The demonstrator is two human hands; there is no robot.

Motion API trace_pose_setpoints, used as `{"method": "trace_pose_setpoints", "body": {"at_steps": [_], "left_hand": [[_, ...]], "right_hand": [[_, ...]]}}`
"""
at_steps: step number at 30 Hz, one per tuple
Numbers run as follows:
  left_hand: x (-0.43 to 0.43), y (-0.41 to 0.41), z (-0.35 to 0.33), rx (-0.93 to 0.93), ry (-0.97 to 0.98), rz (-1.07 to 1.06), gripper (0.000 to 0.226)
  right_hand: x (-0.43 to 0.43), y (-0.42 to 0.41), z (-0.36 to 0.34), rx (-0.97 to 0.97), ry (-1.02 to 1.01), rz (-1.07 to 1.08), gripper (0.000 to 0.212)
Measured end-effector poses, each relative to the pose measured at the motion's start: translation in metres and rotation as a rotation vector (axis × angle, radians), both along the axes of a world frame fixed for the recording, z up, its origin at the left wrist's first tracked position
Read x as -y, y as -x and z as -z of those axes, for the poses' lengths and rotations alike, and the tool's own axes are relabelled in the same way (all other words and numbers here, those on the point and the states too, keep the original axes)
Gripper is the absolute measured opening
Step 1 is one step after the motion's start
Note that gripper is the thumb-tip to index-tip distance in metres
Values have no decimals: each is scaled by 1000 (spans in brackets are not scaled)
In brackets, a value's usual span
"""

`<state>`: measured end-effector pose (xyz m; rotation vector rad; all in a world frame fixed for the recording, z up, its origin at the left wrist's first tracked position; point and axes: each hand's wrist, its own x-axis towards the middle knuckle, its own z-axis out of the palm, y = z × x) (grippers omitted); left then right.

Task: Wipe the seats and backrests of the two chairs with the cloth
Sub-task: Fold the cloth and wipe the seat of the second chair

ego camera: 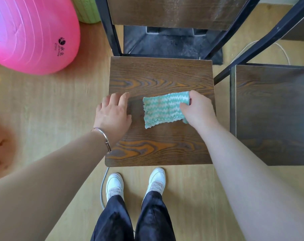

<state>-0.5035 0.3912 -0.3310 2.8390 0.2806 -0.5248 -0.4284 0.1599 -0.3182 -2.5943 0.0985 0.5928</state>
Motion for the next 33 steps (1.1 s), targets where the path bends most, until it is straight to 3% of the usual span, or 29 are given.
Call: {"method": "trace_pose_setpoints", "body": {"at_steps": [1, 4, 6, 9, 12, 14, 20, 26, 33], "left_hand": [[-2, 6, 0, 33, 1, -19, 69], [-7, 18, 0, 99, 23, -79, 72], [-9, 24, 1, 113, 32, -95, 73], [-11, 29, 3, 118, 37, -91, 72], [-13, 30, 4, 115, 36, -87, 70], [-13, 30, 4, 102, 33, -87, 68], [-18, 24, 4, 92, 21, -74, 67], [-20, 3, 6, 105, 14, -54, 67], [-6, -19, 12, 122, 40, -40, 64]], "right_hand": [[-12, 4, -6, 10, -47, -20, 5], [-39, 13, 2, -135, -222, -22, 27], [-46, 16, 15, -121, -260, 16, 29], [-50, 22, 39, 79, -119, -26, 26], [-59, 37, 55, 123, 42, -264, 43], [-60, 38, 64, 201, 61, -305, 40], [-42, -5, 53, 245, -213, -87, 31], [22, -88, 29, 384, 60, 133, 30], [29, -123, 51, 153, 110, 224, 37]]}}
